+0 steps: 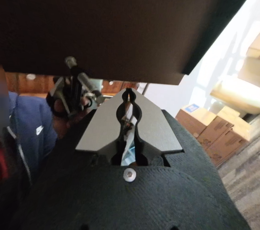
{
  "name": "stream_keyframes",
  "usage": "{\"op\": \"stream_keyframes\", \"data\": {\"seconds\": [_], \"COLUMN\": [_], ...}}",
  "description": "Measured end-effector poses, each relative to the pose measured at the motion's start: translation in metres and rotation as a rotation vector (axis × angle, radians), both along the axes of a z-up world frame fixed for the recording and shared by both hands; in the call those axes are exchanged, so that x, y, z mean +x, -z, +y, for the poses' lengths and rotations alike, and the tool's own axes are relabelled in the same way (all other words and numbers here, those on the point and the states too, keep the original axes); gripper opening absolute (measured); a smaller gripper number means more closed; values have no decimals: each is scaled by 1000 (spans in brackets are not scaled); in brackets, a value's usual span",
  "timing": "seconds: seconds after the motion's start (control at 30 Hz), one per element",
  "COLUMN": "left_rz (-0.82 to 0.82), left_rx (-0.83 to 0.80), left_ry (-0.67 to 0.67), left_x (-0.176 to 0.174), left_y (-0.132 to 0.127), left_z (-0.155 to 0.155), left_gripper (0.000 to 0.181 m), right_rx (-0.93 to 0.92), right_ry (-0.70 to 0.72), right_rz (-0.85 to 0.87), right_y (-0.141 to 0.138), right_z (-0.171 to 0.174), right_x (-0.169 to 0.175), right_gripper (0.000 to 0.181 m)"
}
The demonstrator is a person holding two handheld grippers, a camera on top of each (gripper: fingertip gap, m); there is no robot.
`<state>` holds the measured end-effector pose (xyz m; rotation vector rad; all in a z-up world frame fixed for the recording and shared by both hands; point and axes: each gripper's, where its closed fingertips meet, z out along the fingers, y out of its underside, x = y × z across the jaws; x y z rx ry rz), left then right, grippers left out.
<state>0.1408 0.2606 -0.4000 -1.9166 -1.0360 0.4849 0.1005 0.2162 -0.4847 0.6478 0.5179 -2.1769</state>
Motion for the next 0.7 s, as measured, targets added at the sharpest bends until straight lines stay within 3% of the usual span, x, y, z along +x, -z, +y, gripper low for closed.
{"op": "stream_keyframes", "data": {"seconds": [0.1,0.2,0.43,0.57,0.7], "left_rz": [-1,6,11,12,13], "left_rx": [0,-20,-34,-36,-41], "left_ry": [1,-3,-6,-7,-8], "left_x": [0,-1,-1,-1,-1], "left_y": [0,0,0,0,0], "left_z": [0,-1,-2,-2,-2], "left_gripper": [17,17,17,17,17], "right_rx": [-106,-250,-297,-107,52], "right_ry": [-46,5,171,132,0], "right_rz": [123,185,34,-87,-66], "right_y": [-14,-24,-20,-5,4], "right_z": [7,40,80,43,-9], "right_x": [31,43,-3,-28,-14], "right_gripper": [1,1,1,1,1]}}
